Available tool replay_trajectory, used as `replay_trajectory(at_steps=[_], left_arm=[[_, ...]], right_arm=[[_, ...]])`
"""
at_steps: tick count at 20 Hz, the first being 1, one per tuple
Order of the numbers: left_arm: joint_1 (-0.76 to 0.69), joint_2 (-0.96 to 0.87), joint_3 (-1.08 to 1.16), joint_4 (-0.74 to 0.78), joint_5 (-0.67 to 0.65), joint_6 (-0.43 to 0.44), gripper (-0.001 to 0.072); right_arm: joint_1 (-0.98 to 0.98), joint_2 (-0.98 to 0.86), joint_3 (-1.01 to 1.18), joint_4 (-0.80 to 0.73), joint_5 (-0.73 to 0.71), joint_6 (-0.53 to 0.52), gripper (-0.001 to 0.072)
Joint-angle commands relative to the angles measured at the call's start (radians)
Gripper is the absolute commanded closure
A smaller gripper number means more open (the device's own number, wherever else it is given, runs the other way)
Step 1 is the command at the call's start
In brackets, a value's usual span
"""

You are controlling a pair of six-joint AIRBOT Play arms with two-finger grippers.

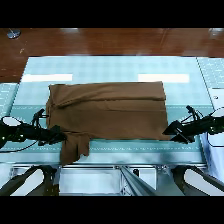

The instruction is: Fold the shirts.

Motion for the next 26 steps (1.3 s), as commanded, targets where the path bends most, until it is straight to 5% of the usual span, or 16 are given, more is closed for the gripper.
replay_trajectory(at_steps=[1,3,4,5,6,14,26], left_arm=[[0.000,0.001,0.001,-0.003,-0.003,0.000,0.0680],[0.000,0.001,0.001,-0.010,-0.003,0.000,0.0680],[0.000,0.001,0.002,-0.014,-0.003,0.000,0.0680],[0.000,0.001,0.003,-0.017,-0.002,0.000,0.0680],[0.003,0.001,0.017,-0.011,0.007,0.000,0.0680],[0.050,-0.039,0.361,-0.084,0.005,-0.004,0.0680],[-0.087,-0.536,0.872,-0.140,0.124,-0.108,0.0680]], right_arm=[[0.029,-0.003,-0.006,0.071,-0.096,0.011,0.0093],[0.029,-0.023,-0.006,0.116,-0.103,-0.002,0.0160],[0.029,-0.036,-0.006,0.151,-0.095,-0.034,0.0325],[0.029,-0.045,-0.006,0.205,-0.078,-0.108,0.0629],[0.029,-0.046,0.001,0.243,-0.070,-0.161,0.0691],[0.029,-0.109,0.388,0.238,-0.004,-0.093,0.0692],[0.087,-0.489,0.779,0.352,-0.091,-0.067,0.0691]])
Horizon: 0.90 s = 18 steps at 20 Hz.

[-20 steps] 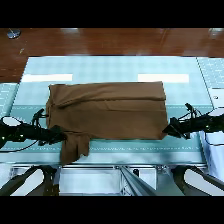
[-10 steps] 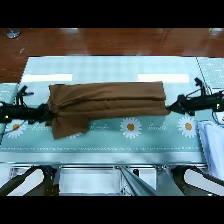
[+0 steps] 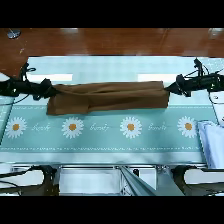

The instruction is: Fold the shirts.

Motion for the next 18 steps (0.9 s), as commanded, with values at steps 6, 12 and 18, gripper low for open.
replay_trajectory(at_steps=[6,12,18], left_arm=[[-0.023,-0.225,0.218,0.001,0.011,-0.068,0.0680],[0.025,-0.240,0.312,0.123,-0.212,-0.071,0.0002],[0.144,-0.018,0.238,0.437,-0.185,-0.203,0.0003]], right_arm=[[0.041,-0.233,0.210,0.072,-0.018,0.003,0.0691],[-0.019,-0.267,0.282,0.087,0.062,0.013,0.0091],[-0.161,-0.264,0.316,-0.128,0.209,0.062,0.0092]])
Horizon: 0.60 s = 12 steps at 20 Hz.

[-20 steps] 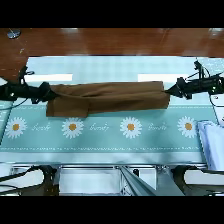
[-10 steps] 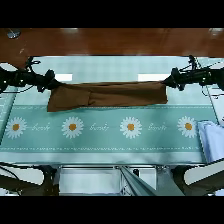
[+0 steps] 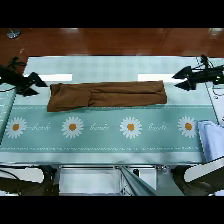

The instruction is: Fold the shirts.

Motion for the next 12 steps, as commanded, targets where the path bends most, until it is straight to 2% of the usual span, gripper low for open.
replay_trajectory(at_steps=[1,3,5,7,11,12], left_arm=[[0.027,0.177,-0.146,0.093,0.150,-0.043,0.0003],[-0.022,0.316,-0.318,0.014,0.326,-0.028,0.0003],[-0.103,0.430,-0.453,-0.064,0.422,0.009,0.0003],[-0.202,0.488,-0.523,-0.107,0.430,0.024,0.0003],[-0.418,0.478,-0.534,-0.128,0.448,0.020,0.0003],[-0.460,0.468,-0.534,-0.148,0.476,0.019,0.0003]], right_arm=[[-0.033,-0.007,-0.021,-0.153,0.046,0.034,0.0092],[-0.002,-0.034,-0.043,-0.154,0.044,0.034,0.0092],[0.047,-0.066,-0.043,-0.148,0.042,0.032,0.0092],[0.100,-0.083,-0.043,-0.143,0.021,0.026,0.0092],[0.183,-0.102,-0.035,-0.094,-0.023,0.022,0.0093],[0.202,-0.102,-0.026,-0.095,-0.020,0.021,0.0125]])
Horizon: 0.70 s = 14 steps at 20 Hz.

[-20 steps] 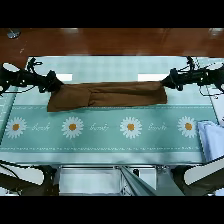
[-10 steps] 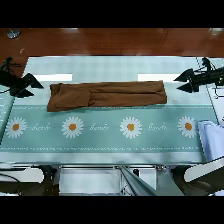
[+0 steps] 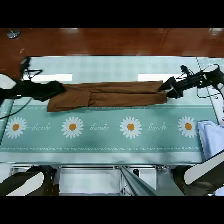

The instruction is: Fold the shirts.

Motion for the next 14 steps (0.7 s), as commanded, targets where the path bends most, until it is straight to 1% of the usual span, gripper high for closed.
replay_trajectory(at_steps=[1,2,3,4,5,8,10,11,14], left_arm=[[-0.165,-0.004,-0.028,-0.076,0.100,0.005,0.0003],[-0.195,-0.022,-0.027,-0.114,0.125,0.005,0.0009],[-0.215,-0.041,-0.021,-0.138,0.129,0.006,0.0171],[-0.229,-0.060,-0.010,-0.153,0.121,0.019,0.0626],[-0.247,-0.075,0.003,-0.179,0.122,0.063,0.0680],[-0.325,-0.103,0.057,-0.259,0.135,0.165,0.0680],[-0.416,-0.132,0.114,-0.259,0.179,0.233,0.0681],[-0.467,-0.154,0.147,-0.258,0.203,0.254,0.0681],[-0.623,-0.288,0.291,-0.241,0.242,0.259,0.0682]], right_arm=[[0.068,-0.013,0.027,0.002,-0.007,-0.008,0.0293],[0.073,-0.012,0.053,0.004,0.028,-0.027,0.0628],[0.073,-0.008,0.078,0.010,0.066,-0.041,0.0692],[0.066,0.010,0.090,0.003,0.084,-0.040,0.0692],[0.052,0.047,0.090,-0.019,0.086,-0.036,0.0692],[0.013,0.200,0.077,-0.132,0.101,-0.032,0.0692],[-0.013,0.351,-0.006,-0.138,0.087,-0.041,0.0692],[-0.020,0.433,-0.064,-0.150,0.079,-0.047,0.0692],[-0.023,0.701,-0.267,-0.227,0.051,-0.049,0.0692]])
